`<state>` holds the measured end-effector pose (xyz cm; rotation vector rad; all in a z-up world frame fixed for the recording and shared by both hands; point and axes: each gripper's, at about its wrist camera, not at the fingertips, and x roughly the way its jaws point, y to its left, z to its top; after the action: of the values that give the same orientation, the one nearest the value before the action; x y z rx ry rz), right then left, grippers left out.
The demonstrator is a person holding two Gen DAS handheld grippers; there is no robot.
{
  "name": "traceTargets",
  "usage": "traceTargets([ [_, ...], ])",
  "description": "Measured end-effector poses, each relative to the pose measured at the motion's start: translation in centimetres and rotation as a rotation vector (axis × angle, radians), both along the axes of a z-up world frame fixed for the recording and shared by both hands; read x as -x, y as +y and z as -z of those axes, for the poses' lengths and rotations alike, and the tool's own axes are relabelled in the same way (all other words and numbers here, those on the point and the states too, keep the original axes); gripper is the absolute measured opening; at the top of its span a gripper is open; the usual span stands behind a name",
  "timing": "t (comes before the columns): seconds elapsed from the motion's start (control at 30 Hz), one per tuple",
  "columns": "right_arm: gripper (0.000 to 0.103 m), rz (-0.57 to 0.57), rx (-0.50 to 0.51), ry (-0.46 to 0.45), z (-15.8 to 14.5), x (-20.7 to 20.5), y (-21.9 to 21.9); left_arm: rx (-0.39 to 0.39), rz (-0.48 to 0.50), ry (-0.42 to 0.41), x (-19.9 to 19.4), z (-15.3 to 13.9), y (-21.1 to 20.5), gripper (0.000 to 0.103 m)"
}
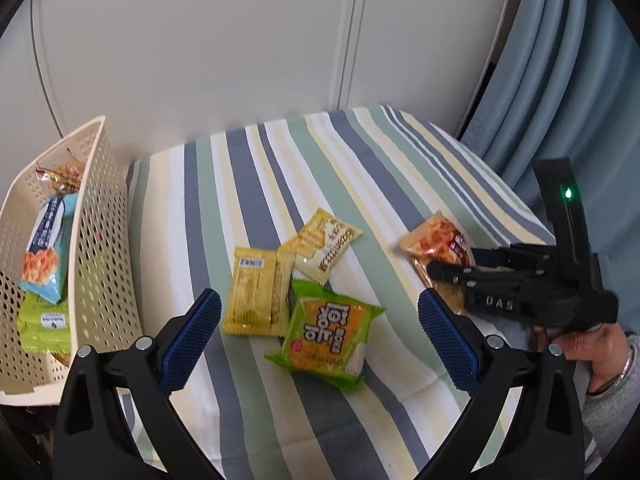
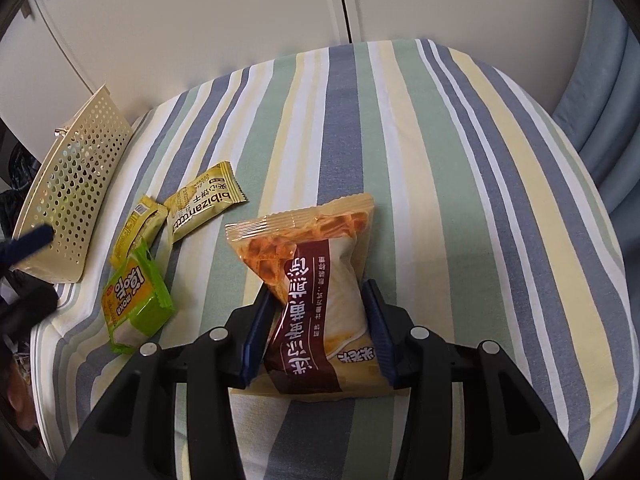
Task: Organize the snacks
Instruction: 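Lift the pastry bag with the right tool while the left tool grasps the green wafer pack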
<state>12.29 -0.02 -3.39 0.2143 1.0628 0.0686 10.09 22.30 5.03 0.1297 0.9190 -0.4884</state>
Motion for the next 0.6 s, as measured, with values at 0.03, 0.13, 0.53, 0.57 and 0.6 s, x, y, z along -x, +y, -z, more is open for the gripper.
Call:
traceTargets([
  [0.03, 0.046, 0.001, -0.001, 0.000, 0.0, 0.0, 0.0, 0.001, 0.006, 0.019, 0.4, 0.6, 0.0, 0.100],
  [0.13, 0.046, 0.001, -0.007, 0.002, 0.0, 0.0, 0.0, 0.001, 0.009, 0.072, 0.7, 2.2, 0.2, 0.100],
  [0.53, 0.046, 0.020, -0.052, -0.001, 0.1, 0.2, -0.6, -0.057, 0.008, 0.140, -0.1, 5.9, -1.1, 0.096],
  [0.57, 0.046, 0.021, -0.055, -0.001, 0.2, 0.2, -0.6, -0.056, 0.008, 0.148, -0.3, 6.1, -1.2, 0.094],
  [0.6, 0.046, 0.021, -0.059, -0.001, 0.2, 0.2, -0.7, -0.057, 0.005, 0.153, -0.5, 6.3, -1.4, 0.092],
])
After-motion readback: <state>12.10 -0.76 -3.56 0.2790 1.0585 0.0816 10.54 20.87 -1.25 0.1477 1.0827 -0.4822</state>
